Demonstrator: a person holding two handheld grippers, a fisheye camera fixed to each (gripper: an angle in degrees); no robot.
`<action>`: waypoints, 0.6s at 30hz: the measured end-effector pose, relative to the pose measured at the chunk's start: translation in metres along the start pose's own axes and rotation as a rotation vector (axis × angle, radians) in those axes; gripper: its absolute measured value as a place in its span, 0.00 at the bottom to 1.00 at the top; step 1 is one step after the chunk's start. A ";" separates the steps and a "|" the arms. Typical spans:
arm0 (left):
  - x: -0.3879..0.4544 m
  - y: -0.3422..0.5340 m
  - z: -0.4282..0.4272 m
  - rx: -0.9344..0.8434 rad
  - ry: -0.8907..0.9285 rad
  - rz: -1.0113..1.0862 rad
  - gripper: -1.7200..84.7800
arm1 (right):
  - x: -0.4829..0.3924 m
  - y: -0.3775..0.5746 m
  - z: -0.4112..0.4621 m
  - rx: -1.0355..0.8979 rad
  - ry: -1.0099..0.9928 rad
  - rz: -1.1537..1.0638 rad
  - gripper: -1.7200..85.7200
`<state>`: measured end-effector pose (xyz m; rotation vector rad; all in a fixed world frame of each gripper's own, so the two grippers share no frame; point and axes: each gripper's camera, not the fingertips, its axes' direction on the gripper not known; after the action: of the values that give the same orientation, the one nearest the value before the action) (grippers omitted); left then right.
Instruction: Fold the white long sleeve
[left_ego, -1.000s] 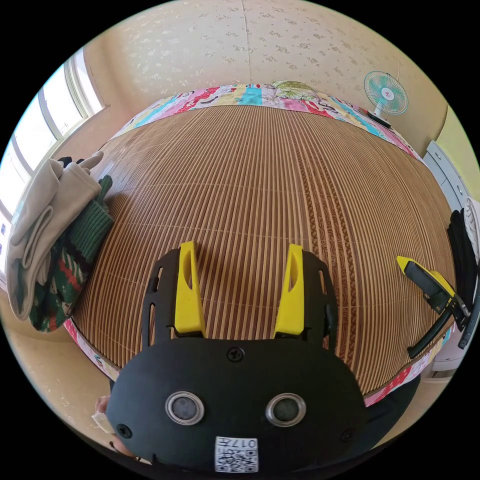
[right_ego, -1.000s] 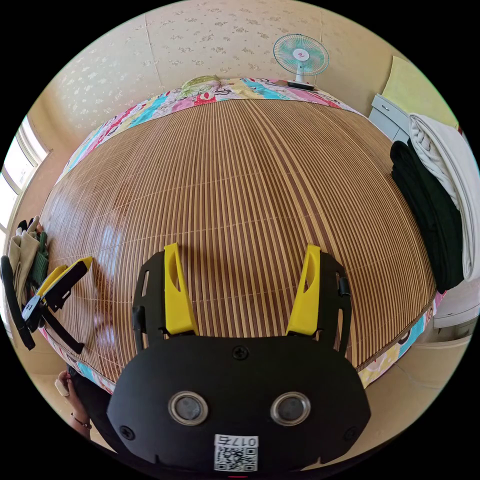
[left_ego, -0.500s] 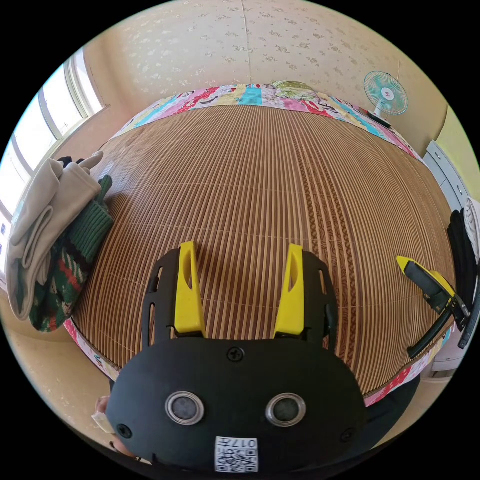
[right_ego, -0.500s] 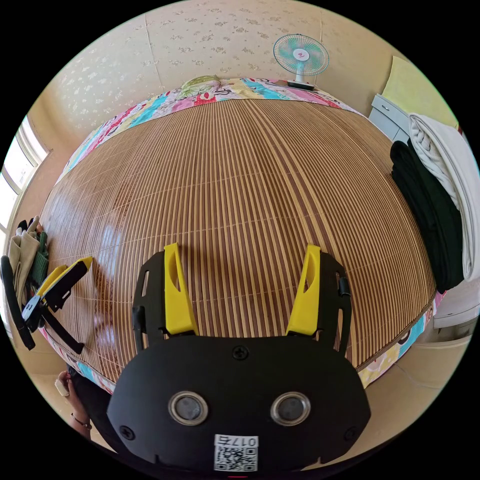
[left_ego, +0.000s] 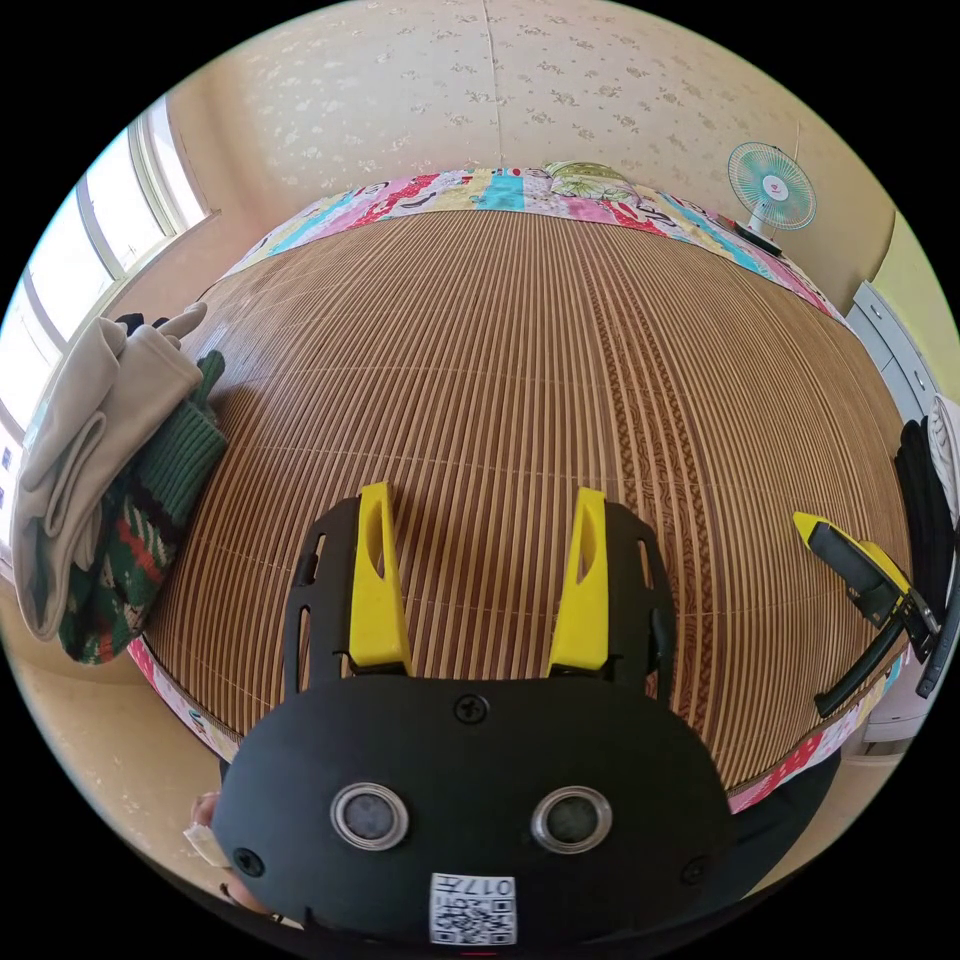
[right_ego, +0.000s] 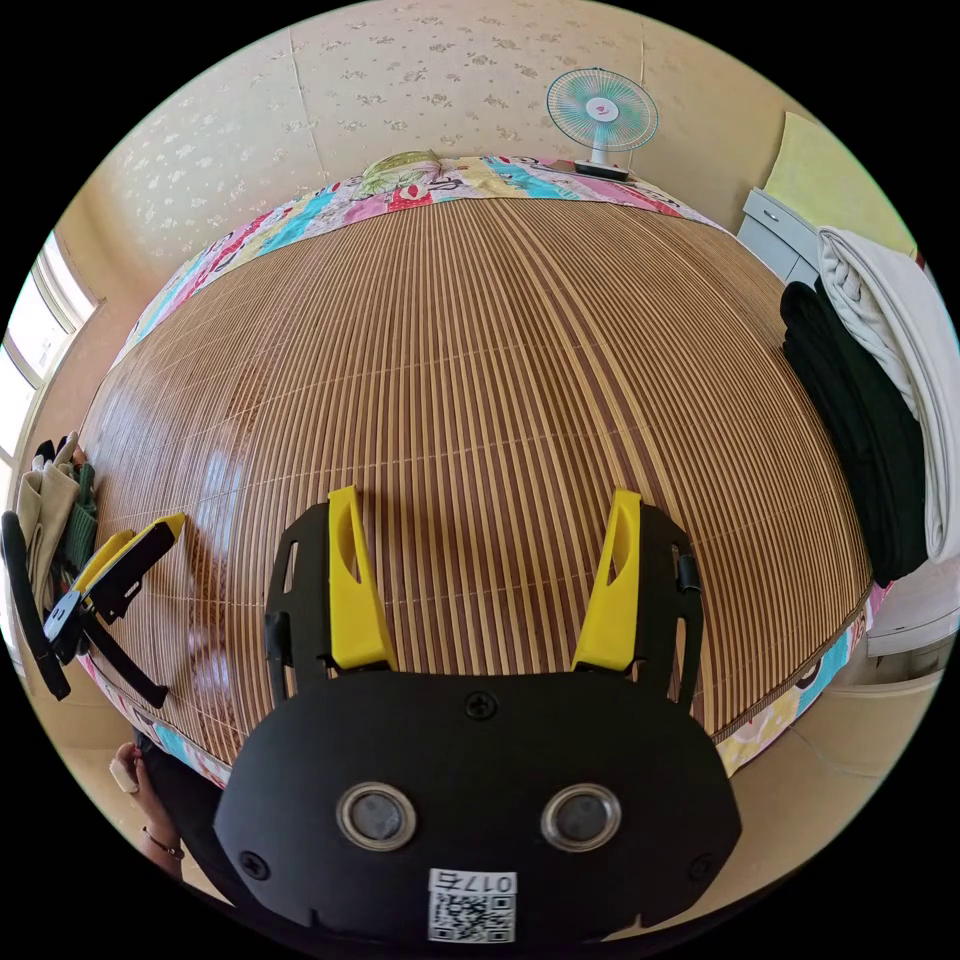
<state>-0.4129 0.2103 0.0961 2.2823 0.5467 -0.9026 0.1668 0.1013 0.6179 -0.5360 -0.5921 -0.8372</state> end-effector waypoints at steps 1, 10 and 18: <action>0.000 0.000 0.000 0.000 0.000 0.000 0.29 | 0.000 0.000 0.000 0.000 0.000 0.000 0.38; 0.003 0.002 0.001 0.000 0.000 0.000 0.29 | -0.002 0.000 0.000 0.000 0.000 0.001 0.38; 0.006 0.003 0.002 0.000 0.000 0.000 0.29 | -0.003 -0.001 -0.001 0.000 0.000 0.001 0.38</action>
<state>-0.4084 0.2077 0.0921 2.2823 0.5471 -0.9027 0.1650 0.1019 0.6158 -0.5361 -0.5913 -0.8360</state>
